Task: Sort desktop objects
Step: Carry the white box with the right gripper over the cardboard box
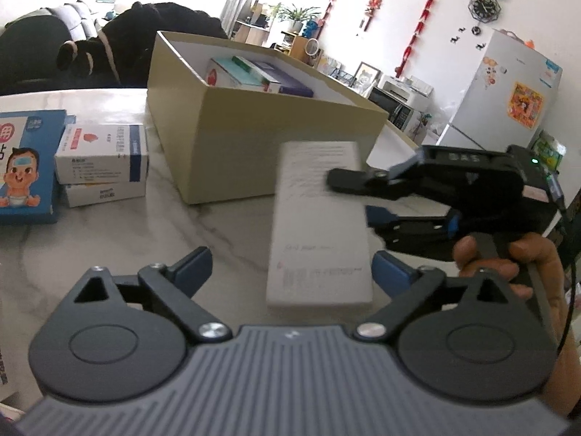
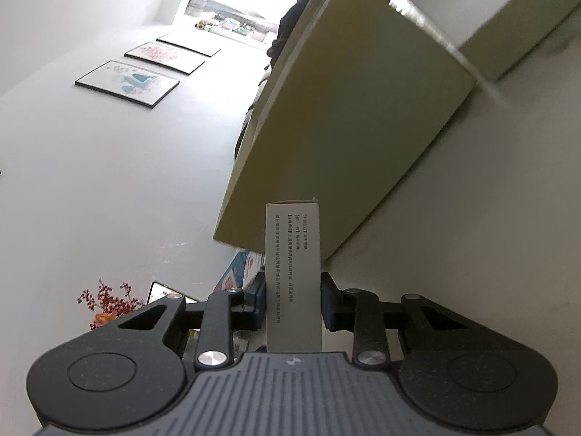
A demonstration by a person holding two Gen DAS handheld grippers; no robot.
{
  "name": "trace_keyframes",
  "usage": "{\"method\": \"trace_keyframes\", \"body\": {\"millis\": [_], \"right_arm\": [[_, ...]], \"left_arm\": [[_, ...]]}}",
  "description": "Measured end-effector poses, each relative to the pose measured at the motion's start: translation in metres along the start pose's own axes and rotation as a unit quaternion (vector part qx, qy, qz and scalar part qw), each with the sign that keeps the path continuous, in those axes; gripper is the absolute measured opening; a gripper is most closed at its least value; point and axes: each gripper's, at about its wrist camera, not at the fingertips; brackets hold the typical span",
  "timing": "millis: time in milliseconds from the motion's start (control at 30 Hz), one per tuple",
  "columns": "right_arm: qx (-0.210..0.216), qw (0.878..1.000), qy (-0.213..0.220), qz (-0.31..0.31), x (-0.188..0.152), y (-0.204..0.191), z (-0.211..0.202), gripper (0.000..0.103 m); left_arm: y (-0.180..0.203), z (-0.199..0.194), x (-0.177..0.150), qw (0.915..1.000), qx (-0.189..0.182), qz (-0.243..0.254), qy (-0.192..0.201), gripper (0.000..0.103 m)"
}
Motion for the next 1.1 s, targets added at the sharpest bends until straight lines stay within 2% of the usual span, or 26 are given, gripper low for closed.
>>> {"method": "trace_keyframes", "body": {"millis": [233, 533, 667, 867, 1100], "right_arm": [[-0.017, 0.999, 0.029, -0.037, 0.019, -0.024, -0.028, 0.032], [-0.016, 0.991, 0.036, -0.13, 0.061, -0.103, -0.046, 0.032], [-0.021, 0.987, 0.03, -0.155, 0.076, -0.13, -0.028, 0.032], [-0.031, 0.985, 0.019, -0.166, 0.1, -0.151, 0.004, 0.032], [-0.1, 0.967, 0.0, -0.235, 0.123, -0.196, 0.075, 0.032]], "left_arm": [[-0.006, -0.013, -0.009, 0.9996, 0.021, -0.015, 0.01, 0.1], [-0.022, -0.014, -0.014, 0.9983, 0.034, -0.047, 0.007, 0.101], [-0.023, -0.014, -0.016, 0.9985, 0.035, -0.042, 0.006, 0.101], [-0.025, -0.013, -0.016, 0.9979, 0.049, -0.042, -0.001, 0.101], [-0.029, -0.014, -0.021, 0.9969, 0.058, -0.053, -0.008, 0.101]]}}
Point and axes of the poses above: each gripper's, at about its wrist camera, not at the fingertips, and z roughly the way its jaws point, y to its right, x to its top, and after that the axes turned 8 degrees about z, right-handed
